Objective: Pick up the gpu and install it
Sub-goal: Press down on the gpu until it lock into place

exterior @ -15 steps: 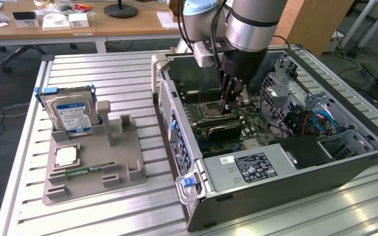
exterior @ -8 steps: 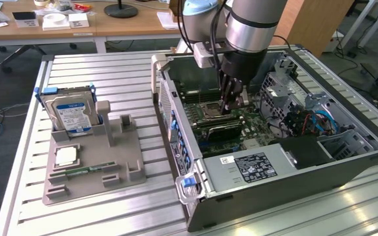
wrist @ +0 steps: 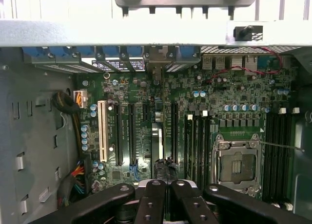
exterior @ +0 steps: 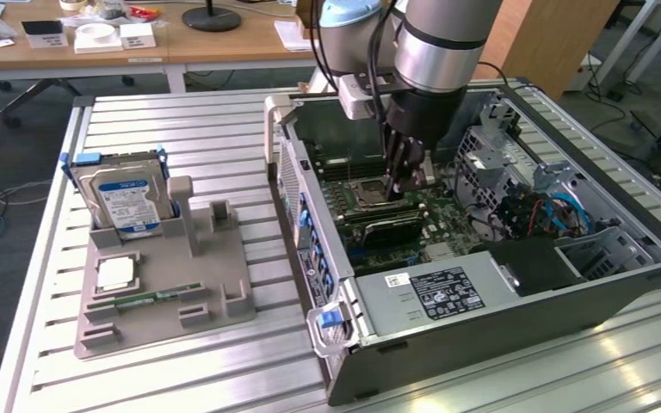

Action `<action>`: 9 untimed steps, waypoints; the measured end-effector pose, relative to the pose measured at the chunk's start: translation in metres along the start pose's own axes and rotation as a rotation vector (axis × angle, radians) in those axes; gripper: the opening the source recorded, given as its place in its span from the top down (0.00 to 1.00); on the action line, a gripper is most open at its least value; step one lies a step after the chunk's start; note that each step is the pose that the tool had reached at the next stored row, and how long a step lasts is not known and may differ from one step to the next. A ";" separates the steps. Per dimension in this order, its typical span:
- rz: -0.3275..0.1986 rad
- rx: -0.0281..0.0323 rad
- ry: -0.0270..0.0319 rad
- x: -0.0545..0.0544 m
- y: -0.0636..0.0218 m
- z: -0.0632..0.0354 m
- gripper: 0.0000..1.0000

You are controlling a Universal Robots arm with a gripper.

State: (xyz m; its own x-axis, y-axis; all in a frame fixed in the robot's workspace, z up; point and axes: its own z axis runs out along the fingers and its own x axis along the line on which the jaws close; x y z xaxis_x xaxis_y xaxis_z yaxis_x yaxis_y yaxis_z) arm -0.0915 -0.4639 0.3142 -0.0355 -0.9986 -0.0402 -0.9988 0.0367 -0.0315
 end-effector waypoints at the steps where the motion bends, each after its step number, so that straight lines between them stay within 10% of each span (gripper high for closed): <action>1: 0.001 -0.0001 0.0003 0.000 0.0001 0.0005 0.89; 9: 0.009 0.0004 0.0066 -0.001 0.0005 0.0066 0.89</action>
State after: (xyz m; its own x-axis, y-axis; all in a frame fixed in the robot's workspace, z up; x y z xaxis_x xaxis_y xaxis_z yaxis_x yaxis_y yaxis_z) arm -0.0917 -0.4629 0.3076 -0.0447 -0.9984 -0.0339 -0.9985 0.0457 -0.0316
